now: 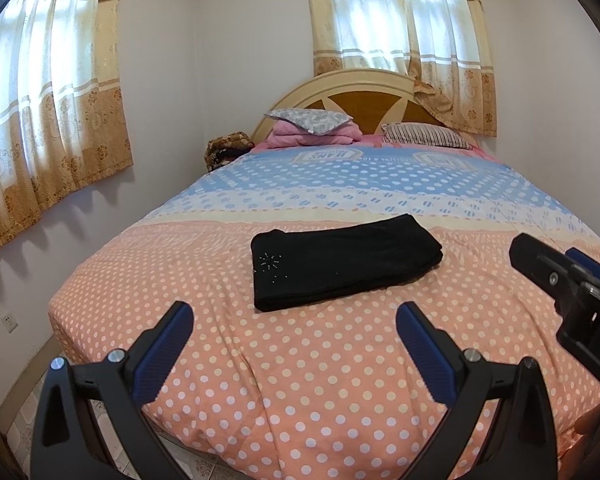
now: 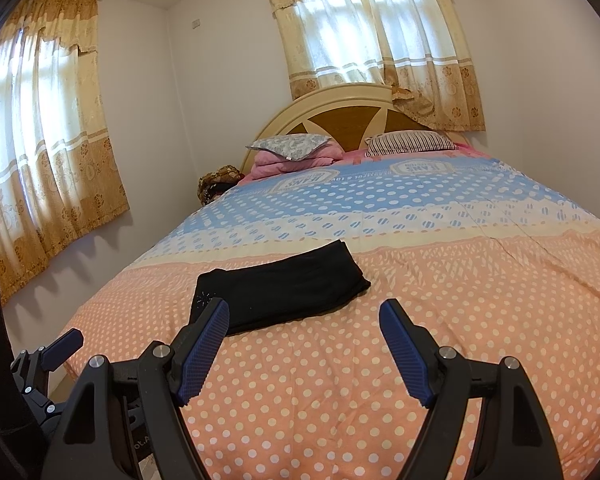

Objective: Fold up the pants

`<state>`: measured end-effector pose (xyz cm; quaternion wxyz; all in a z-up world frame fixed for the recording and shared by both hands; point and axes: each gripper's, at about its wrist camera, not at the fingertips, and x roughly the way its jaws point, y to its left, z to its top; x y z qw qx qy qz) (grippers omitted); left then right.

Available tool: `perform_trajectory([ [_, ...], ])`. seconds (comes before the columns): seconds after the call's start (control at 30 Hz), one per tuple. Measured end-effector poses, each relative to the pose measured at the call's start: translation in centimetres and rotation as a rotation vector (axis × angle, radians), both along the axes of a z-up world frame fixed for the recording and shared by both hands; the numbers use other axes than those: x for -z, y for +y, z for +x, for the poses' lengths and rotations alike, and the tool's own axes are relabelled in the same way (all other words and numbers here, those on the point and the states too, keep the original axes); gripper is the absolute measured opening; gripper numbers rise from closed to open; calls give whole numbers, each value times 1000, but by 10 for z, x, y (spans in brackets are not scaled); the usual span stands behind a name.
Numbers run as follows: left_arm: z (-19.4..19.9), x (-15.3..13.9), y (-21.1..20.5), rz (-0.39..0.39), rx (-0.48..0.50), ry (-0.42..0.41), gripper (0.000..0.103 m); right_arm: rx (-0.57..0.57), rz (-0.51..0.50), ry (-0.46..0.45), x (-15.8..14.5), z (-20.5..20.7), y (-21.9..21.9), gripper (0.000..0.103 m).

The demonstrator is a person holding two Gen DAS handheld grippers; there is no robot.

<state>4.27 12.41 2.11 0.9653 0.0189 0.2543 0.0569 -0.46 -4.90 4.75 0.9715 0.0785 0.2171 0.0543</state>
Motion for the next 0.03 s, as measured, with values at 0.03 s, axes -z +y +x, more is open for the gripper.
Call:
perform_trajectory([
  [0.03,1,0,-1,-3,4,3,103,0,0,1,0,0,0,79],
])
